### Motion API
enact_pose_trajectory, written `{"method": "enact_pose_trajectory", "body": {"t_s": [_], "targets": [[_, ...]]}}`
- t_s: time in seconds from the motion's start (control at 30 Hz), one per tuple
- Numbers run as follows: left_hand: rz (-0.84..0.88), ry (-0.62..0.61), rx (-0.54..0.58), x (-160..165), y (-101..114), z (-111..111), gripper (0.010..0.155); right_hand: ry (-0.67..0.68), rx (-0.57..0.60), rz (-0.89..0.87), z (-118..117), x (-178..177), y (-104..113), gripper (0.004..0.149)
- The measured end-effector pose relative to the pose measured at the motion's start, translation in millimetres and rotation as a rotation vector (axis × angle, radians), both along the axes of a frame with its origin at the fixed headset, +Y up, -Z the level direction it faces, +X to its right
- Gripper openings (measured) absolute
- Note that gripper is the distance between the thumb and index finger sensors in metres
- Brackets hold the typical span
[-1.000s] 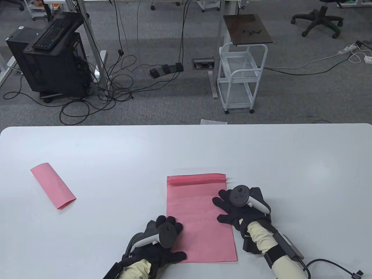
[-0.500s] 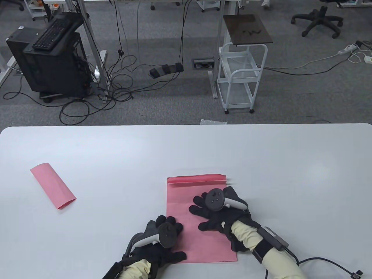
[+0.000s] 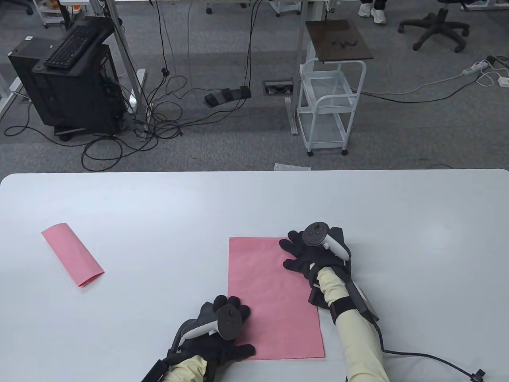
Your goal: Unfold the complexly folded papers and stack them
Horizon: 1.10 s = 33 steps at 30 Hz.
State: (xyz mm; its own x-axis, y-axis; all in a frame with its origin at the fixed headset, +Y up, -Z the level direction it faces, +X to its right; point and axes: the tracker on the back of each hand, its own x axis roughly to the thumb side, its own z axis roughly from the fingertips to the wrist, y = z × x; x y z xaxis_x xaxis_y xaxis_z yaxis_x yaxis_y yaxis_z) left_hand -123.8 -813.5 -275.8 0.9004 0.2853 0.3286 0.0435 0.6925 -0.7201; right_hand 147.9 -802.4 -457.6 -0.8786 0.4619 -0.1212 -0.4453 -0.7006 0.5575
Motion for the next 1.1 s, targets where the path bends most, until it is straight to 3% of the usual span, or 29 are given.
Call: {"method": "enact_pose_trajectory", "body": {"t_s": [0.13,0.23,0.33,0.43,0.57,0.63,0.73,0.9,1.1], "targets": [[-0.001,0.003,-0.001,0.0,0.0,0.2,0.093,-0.042,-0.036,-0.137,3.0,1.7,4.2,0.062],[0.0,0.003,-0.002,-0.1,0.1,0.3,0.093,0.031,0.084,-0.199,20.1,1.4,16.0,0.068],[0.003,0.002,-0.003,-0.2,0.1,0.2,0.093,0.165,0.172,-0.106,52.3,5.1,32.1,0.071],[0.003,0.003,-0.002,-0.2,0.2,0.1,0.093,0.33,0.131,0.005,95.6,11.1,35.6,0.073],[0.003,0.003,-0.002,-0.3,0.1,0.2,0.093,0.419,0.034,0.076,143.0,19.3,21.6,0.077],[0.003,0.003,-0.002,-0.3,0.1,0.2,0.093,0.42,0.016,0.085,153.4,22.8,12.9,0.078],[0.003,0.003,-0.002,-0.3,0.1,0.2,0.093,0.434,0.043,0.158,155.7,26.5,2.3,0.078],[0.013,0.035,0.053,1.8,7.3,-2.2,0.091,0.4,-0.001,0.084,154.3,29.2,-1.0,0.078],[0.013,-0.042,0.146,44.7,25.6,0.4,0.08,0.4,0.0,0.077,155.0,28.4,-1.6,0.078]]}}
